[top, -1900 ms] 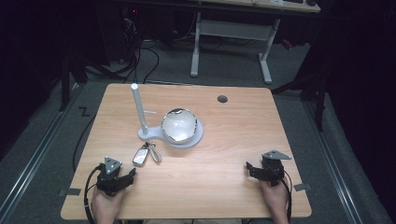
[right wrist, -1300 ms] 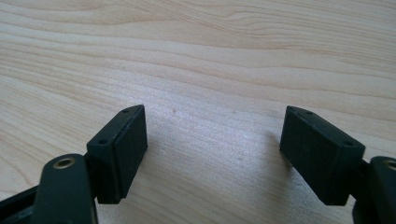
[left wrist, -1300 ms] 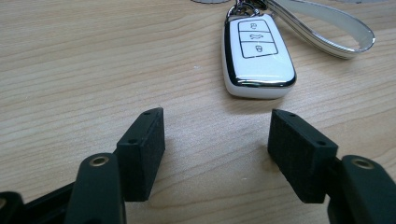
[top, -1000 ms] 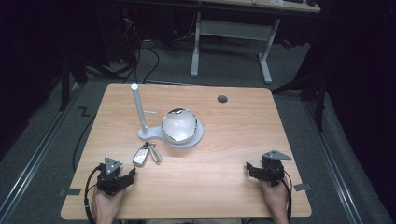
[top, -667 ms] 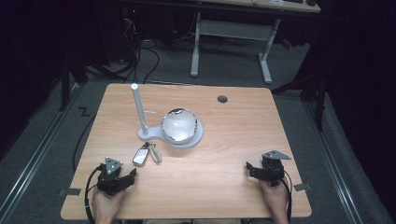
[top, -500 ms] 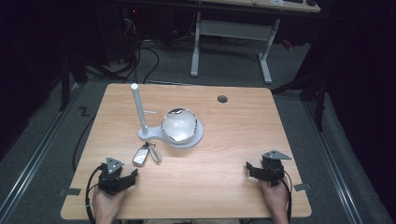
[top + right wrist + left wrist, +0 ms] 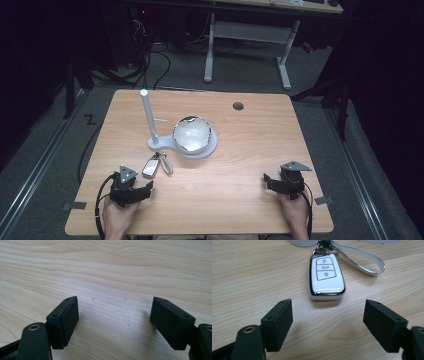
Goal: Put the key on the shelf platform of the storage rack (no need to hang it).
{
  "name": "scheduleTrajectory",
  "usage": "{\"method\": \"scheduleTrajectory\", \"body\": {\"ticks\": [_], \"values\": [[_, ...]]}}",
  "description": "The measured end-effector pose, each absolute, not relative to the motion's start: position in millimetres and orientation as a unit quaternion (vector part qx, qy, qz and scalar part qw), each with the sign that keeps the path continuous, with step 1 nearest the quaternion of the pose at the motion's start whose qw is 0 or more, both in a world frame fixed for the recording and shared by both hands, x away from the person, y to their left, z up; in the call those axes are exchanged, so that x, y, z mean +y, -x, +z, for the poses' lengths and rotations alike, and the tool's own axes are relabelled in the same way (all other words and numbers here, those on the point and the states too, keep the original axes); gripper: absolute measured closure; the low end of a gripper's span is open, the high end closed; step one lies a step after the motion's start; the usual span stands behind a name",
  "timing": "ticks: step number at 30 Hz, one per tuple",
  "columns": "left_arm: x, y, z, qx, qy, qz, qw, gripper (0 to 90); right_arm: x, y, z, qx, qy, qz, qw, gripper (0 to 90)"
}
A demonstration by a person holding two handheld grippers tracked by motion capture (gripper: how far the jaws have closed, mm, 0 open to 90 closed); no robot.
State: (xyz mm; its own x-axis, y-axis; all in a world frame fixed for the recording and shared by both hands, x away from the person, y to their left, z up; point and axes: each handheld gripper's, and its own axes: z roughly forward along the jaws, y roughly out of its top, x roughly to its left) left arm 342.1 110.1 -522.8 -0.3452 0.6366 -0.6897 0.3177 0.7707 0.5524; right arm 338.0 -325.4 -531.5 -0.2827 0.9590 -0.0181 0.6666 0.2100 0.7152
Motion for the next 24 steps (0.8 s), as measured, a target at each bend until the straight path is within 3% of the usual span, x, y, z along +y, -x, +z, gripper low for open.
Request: {"method": "scheduleTrajectory", "body": {"ticks": [16, 24], "values": [[89.8, -370.4, -514.5, 0.804, -0.308, 0.175, 0.478, 22.1, -325.6, -337.8, -531.6, 0.741, -0.548, 0.306, 0.239, 23.3], [91.1, -389.4, -522.6, 0.811, -0.308, 0.179, 0.463, 31.2, -325.7, -337.7, -531.6, 0.741, -0.548, 0.306, 0.239, 23.3]]}}
